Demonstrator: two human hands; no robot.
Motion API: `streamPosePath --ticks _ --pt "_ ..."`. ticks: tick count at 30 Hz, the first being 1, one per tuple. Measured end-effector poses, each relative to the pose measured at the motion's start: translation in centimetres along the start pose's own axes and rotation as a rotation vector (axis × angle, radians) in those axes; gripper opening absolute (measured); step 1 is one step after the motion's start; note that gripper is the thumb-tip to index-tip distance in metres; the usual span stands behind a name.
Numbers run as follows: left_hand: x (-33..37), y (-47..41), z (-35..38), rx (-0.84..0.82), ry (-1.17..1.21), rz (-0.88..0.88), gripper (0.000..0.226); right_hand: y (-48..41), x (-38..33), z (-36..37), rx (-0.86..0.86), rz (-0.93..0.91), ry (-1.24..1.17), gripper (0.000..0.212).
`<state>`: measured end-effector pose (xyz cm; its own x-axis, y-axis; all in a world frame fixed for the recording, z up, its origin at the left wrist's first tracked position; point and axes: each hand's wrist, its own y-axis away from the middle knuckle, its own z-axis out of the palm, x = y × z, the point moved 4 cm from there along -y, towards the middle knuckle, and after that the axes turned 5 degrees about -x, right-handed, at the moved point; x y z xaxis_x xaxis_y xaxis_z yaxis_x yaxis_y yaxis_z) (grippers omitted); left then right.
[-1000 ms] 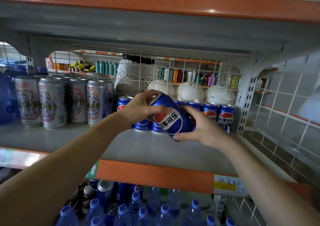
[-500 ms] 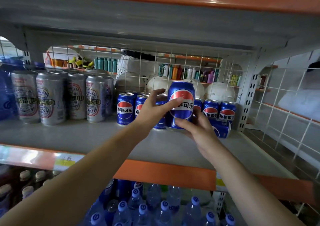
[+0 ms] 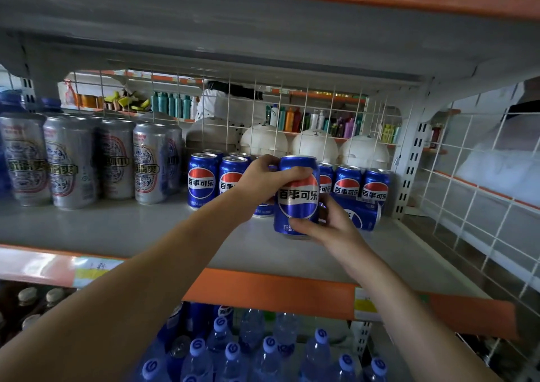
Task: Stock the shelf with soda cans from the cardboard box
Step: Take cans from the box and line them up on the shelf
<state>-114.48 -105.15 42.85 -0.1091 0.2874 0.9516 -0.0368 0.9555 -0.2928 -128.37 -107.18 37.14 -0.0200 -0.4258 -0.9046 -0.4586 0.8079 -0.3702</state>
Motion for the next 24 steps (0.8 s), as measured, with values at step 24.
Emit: streamPosePath --ticks 24 --pt "-4.2 -5.7 1.2 0.013 -0.157 -0.048 0.057 2.6 2.2 -3.4 -0.288 0.307 1.136 0.063"
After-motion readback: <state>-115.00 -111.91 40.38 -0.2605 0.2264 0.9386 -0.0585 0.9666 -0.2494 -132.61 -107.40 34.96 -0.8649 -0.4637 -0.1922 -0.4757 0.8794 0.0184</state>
